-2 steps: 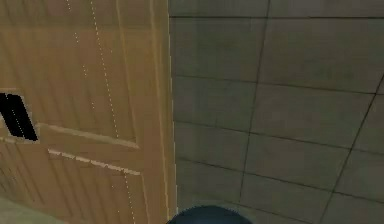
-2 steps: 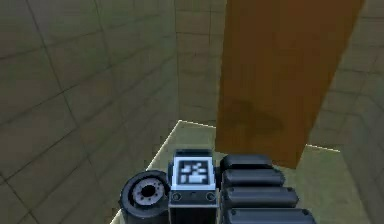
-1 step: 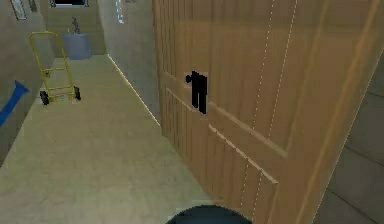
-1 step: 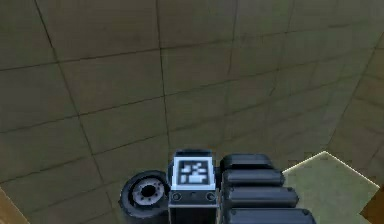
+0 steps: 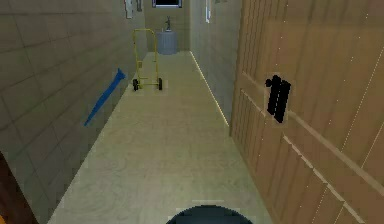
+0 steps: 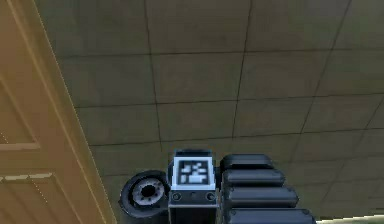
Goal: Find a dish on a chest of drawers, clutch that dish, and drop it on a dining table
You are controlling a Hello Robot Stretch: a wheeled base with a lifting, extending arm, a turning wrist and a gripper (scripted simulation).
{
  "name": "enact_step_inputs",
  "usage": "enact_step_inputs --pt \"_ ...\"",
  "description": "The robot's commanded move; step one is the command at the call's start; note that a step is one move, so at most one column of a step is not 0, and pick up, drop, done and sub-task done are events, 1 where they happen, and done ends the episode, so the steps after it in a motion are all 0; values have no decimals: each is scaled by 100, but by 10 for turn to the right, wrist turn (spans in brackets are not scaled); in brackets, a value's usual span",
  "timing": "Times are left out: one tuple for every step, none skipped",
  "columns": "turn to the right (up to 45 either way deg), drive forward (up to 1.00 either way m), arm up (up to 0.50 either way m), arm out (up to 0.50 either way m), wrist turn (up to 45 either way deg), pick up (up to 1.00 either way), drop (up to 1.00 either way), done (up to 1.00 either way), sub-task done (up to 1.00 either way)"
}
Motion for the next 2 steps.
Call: enact_step_inputs --pt "0 100 0 0 0 0 0 0 0" --pt "0 100 0 0 0 0 0 0 0"
